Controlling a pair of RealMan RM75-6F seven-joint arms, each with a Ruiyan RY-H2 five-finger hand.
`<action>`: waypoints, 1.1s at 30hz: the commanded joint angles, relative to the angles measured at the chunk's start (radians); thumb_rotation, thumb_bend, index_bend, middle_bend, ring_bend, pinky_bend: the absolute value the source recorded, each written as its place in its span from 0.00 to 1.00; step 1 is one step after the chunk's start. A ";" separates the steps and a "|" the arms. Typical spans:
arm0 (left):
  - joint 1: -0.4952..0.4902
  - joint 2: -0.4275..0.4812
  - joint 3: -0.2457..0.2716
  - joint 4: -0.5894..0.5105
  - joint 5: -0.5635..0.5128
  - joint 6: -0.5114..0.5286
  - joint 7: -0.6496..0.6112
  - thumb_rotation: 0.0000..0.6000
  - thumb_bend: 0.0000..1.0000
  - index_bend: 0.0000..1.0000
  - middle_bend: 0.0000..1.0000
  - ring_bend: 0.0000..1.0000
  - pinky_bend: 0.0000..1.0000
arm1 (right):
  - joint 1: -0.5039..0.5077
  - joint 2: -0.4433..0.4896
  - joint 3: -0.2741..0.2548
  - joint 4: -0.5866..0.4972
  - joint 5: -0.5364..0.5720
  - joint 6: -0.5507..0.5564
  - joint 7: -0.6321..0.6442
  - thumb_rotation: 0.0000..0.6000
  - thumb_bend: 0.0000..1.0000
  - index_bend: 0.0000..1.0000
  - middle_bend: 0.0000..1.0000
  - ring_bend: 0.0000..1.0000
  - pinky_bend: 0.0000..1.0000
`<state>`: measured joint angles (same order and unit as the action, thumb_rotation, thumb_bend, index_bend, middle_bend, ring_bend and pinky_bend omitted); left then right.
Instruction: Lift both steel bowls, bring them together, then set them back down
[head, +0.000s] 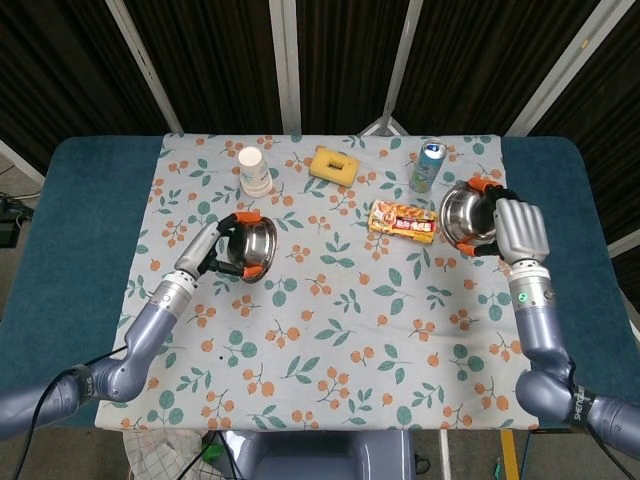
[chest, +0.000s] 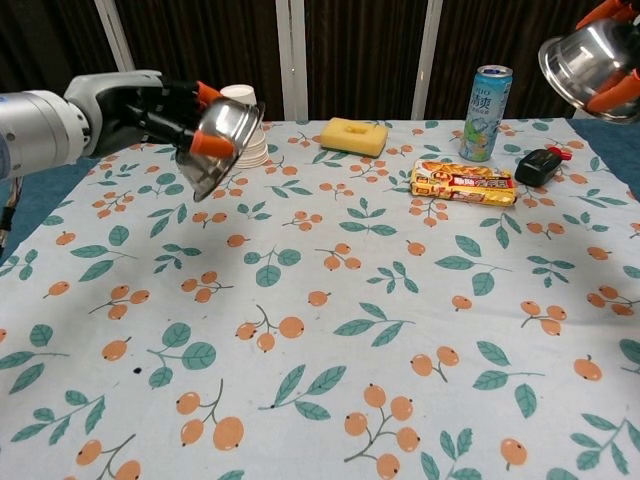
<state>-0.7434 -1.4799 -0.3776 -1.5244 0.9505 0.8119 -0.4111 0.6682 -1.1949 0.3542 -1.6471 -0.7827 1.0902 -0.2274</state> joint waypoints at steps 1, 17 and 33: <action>0.101 -0.024 -0.085 0.044 0.212 0.022 -0.342 1.00 0.00 0.41 0.38 0.26 0.47 | -0.019 0.005 0.054 -0.018 -0.042 -0.074 0.178 1.00 0.06 0.36 0.29 0.38 0.39; 0.053 -0.196 -0.029 0.331 0.491 0.154 -0.899 1.00 0.00 0.41 0.33 0.23 0.45 | -0.061 0.025 0.217 -0.019 -0.162 -0.399 0.836 1.00 0.06 0.37 0.29 0.38 0.39; -0.012 -0.315 -0.018 0.417 0.516 0.270 -1.022 1.00 0.00 0.41 0.31 0.21 0.43 | -0.020 -0.053 0.215 -0.023 -0.199 -0.424 0.948 1.00 0.05 0.37 0.29 0.38 0.39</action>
<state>-0.7503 -1.7893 -0.3926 -1.1106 1.4689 1.0762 -1.4353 0.6475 -1.2471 0.5707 -1.6701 -0.9826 0.6663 0.7212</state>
